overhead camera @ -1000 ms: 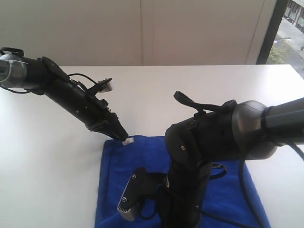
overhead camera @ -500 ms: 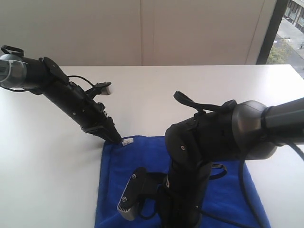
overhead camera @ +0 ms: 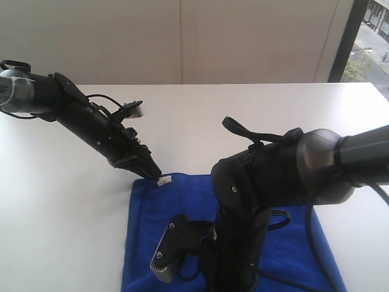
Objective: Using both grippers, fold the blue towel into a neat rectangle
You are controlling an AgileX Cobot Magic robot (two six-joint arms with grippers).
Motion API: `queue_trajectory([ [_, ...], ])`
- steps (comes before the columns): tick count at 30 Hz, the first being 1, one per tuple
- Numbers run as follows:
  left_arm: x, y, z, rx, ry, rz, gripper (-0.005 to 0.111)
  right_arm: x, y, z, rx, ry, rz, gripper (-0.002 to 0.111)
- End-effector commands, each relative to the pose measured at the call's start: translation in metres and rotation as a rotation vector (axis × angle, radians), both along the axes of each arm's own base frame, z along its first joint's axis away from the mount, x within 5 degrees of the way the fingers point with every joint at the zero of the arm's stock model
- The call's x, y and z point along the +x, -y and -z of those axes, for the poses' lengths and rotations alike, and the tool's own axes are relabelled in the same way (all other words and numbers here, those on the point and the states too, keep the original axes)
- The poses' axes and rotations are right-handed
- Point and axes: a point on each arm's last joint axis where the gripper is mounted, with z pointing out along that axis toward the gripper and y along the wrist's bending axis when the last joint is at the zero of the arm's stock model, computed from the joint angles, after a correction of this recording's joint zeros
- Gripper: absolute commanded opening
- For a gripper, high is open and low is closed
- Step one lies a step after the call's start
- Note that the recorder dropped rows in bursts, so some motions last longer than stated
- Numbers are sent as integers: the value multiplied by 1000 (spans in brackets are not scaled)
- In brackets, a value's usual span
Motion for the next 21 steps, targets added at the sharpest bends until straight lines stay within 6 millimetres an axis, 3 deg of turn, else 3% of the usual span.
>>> queue_trajectory([
  [1,-3,1,0,-23,-23,14,38,3,1,-2,11,31,7,22],
  [8,-2,-3,4,34,7,37,38,3,1,-2,9,29,20,22],
  [21,-4,5,0,-18,-9,27,38,3,1,-1,15,40,22,22],
])
